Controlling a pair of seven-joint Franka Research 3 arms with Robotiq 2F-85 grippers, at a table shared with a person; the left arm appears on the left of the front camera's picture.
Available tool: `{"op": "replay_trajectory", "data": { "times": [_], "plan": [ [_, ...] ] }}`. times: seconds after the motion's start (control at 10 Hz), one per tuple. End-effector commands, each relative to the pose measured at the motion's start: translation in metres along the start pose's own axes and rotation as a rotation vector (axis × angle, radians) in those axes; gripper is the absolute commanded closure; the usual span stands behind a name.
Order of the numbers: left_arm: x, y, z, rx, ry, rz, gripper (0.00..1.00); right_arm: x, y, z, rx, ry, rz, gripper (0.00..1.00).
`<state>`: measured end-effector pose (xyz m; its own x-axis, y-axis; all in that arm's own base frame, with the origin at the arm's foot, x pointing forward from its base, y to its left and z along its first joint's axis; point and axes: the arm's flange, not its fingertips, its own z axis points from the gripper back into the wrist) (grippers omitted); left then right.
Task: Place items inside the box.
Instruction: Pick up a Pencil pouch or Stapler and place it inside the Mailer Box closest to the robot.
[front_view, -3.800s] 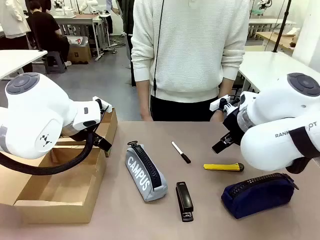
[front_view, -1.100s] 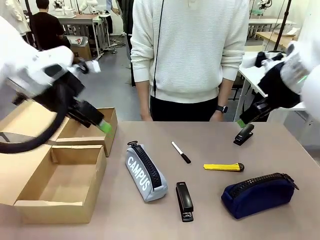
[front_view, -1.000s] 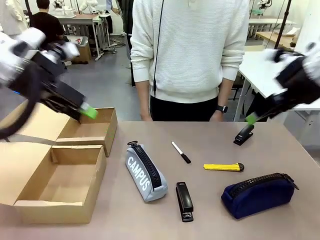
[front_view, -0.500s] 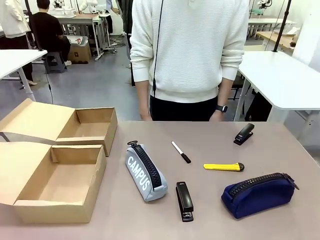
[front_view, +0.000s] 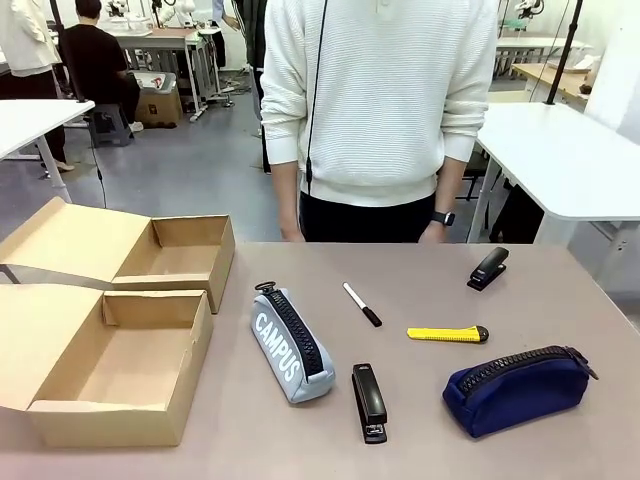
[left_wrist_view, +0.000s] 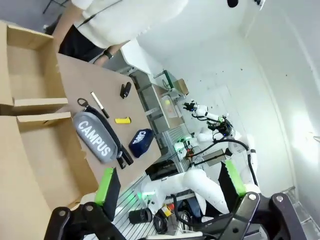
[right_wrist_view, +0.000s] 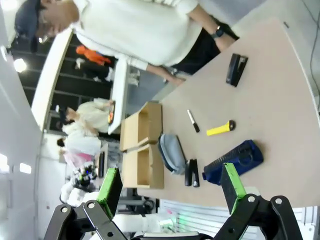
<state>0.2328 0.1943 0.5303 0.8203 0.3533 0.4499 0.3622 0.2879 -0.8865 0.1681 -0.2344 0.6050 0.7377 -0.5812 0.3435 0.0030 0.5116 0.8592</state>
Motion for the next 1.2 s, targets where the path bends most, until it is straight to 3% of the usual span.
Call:
{"op": "replay_trajectory", "data": {
  "times": [0.0,0.3,0.4,0.5,0.6,0.8,0.9,1.0,1.1],
  "plan": [
    [0.009,-0.001,0.006,0.034,0.071,-0.023,0.00,0.001,0.009,0.004,0.008,0.023,0.048,0.00],
    [0.009,-0.001,0.006,0.034,0.071,-0.023,0.00,-0.001,0.013,-0.002,-0.012,0.033,0.026,0.00],
    [0.009,-0.001,0.006,0.034,0.071,-0.023,0.00,-0.014,0.034,-0.042,-0.094,0.212,0.223,0.00],
    [0.009,-0.001,0.006,0.034,0.071,-0.023,0.00,-0.036,0.047,-0.090,-0.173,0.453,0.492,0.00],
    [0.009,-0.001,0.006,0.034,0.071,-0.023,0.00,-0.071,0.039,-0.138,-0.245,0.866,0.768,0.00],
    [0.009,-0.001,0.006,0.034,0.071,-0.023,0.00,-0.111,0.012,-0.179,-0.251,1.309,0.951,0.00],
    [0.009,-0.001,0.006,0.034,0.071,-0.023,0.00,-0.118,0.003,-0.196,-0.258,1.312,0.969,0.00],
    [0.009,-0.001,0.006,0.034,0.071,-0.023,0.00,-0.122,0.003,-0.212,-0.308,1.229,0.907,0.00],
    [0.009,-0.001,0.006,0.034,0.071,-0.023,0.00,-0.120,0.020,-0.197,-0.212,0.849,0.438,0.00]
  ]
}}
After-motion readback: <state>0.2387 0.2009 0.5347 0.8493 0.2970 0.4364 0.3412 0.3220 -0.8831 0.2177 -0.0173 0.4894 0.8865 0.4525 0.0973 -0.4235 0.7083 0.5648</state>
